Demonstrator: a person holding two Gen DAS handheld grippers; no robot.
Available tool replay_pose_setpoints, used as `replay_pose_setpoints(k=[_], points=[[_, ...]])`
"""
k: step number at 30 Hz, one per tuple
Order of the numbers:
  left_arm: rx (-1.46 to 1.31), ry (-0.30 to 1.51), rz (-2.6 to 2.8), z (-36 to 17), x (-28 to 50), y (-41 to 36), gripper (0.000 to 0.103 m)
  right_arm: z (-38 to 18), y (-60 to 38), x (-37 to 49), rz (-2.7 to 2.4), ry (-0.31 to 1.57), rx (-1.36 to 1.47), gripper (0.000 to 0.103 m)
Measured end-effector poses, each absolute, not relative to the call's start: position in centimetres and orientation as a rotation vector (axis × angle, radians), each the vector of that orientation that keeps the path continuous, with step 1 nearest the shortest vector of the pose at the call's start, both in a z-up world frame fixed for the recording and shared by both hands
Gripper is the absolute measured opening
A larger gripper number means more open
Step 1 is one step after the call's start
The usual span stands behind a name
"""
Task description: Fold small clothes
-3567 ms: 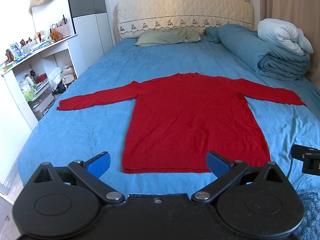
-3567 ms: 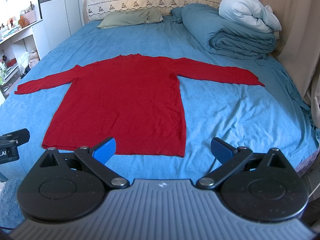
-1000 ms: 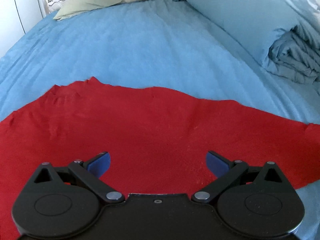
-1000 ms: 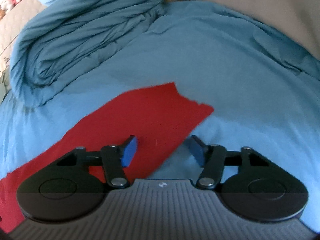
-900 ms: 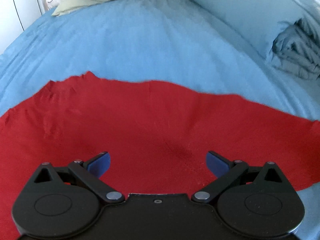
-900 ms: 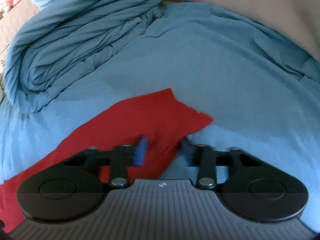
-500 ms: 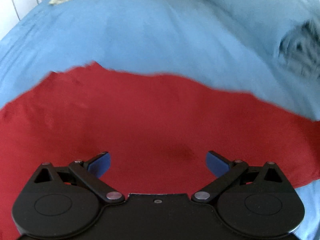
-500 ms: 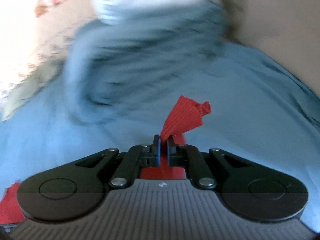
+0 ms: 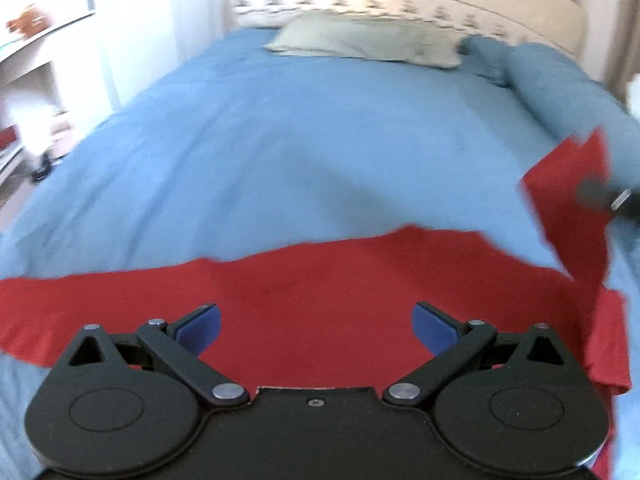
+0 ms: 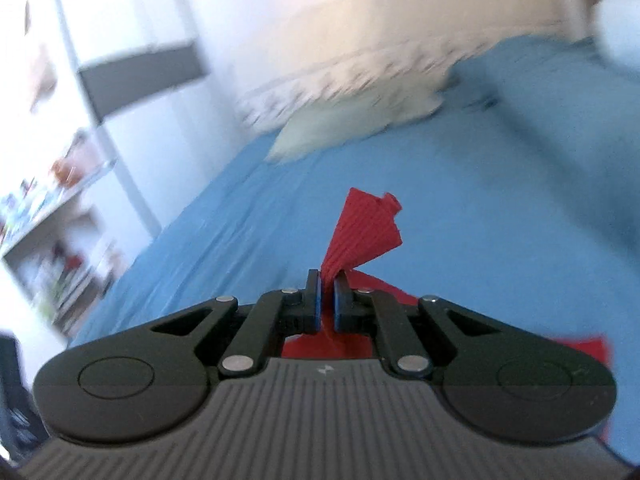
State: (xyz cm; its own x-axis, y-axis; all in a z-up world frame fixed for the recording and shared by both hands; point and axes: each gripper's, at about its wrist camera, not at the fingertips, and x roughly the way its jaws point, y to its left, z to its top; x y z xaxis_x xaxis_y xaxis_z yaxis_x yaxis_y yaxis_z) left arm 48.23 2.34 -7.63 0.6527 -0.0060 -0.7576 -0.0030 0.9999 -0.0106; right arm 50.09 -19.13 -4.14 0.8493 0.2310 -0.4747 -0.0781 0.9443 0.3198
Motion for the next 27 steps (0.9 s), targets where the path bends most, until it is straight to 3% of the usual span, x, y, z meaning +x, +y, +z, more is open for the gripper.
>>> replay_pose_setpoints(k=[6, 12, 13, 15, 16, 17, 22, 27], points=[[-0.107, 0.973, 0.007, -11.3, 47.4, 9.3, 0.103, -15.5, -8.2, 51.2, 0.222, 0.749, 0.111, 0.021], [-0.172, 1.005, -0.043, -13.1, 47.8, 10.7, 0.103, -19.1, -4.2, 49.7, 0.267, 0.772, -0.074, 0.027], [-0.174, 1.003, -0.051, -13.2, 47.8, 10.5, 0.103, -19.4, -3.9, 49.4, 0.275, 0.778, -0.092, 0.03], [-0.178, 1.0, -0.067, -13.2, 48.2, 10.6, 0.103, -19.6, -4.0, 48.5, 0.319, 0.789, -0.112, 0.05], [-0.187, 1.001, -0.082, -13.2, 48.4, 10.5, 0.103, -19.4, -4.1, 47.7, 0.33, 0.788, -0.111, 0.069], [-0.198, 1.0, -0.103, -13.2, 48.6, 10.3, 0.103, -19.1, -4.3, 46.9, 0.337, 0.78, -0.107, 0.077], [-0.231, 1.008, -0.214, -13.2, 49.4, 7.0, 0.101, -16.2, -7.4, 45.0, 0.297, 0.764, -0.101, 0.083], [-0.258, 1.006, -0.213, -15.2, 50.5, 3.4, 0.076, -14.9, -12.1, 42.2, 0.199, 0.768, -0.061, 0.086]])
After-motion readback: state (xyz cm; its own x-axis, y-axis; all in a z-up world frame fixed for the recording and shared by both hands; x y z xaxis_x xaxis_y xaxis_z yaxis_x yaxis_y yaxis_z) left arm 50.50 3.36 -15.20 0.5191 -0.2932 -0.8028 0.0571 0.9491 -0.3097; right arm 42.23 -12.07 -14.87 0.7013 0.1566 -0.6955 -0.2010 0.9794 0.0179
